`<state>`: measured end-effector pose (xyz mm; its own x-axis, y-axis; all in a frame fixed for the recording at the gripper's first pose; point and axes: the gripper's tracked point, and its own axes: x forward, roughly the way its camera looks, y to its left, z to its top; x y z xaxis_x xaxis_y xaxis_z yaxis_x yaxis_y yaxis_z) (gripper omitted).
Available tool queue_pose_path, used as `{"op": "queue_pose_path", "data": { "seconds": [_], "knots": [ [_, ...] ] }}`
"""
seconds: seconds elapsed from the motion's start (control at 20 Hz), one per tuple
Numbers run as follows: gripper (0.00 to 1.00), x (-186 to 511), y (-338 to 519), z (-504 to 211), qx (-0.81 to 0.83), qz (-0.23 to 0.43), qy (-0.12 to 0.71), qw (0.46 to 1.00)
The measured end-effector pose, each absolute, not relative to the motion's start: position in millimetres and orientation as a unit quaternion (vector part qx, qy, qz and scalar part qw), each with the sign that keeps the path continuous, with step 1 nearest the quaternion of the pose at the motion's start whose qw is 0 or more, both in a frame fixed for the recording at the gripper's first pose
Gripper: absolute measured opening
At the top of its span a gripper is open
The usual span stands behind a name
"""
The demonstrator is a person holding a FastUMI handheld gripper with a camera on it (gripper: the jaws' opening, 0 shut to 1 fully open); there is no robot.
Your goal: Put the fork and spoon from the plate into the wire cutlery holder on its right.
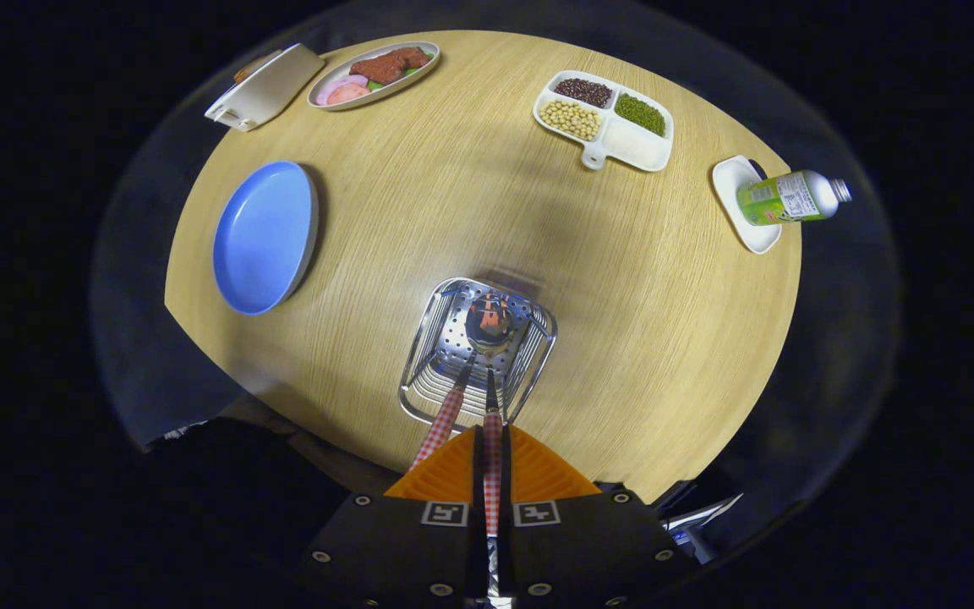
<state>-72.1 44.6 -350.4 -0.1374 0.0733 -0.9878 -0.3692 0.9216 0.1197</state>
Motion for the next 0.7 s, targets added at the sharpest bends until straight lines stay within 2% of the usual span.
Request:
{"op": "queue_pose_path", "data": {
  "seconds": [0.2, 0.55, 0.7],
  "knots": [
    [0.1, -63, 50, -352, -0.088, 0.167, 0.728, 0.659],
    [0.13, -31, 54, -314, 0.005, 0.133, 0.649, 0.749],
    [0.28, -18, 62, -282, 0.059, 0.124, 0.586, 0.799]
  ]
}}
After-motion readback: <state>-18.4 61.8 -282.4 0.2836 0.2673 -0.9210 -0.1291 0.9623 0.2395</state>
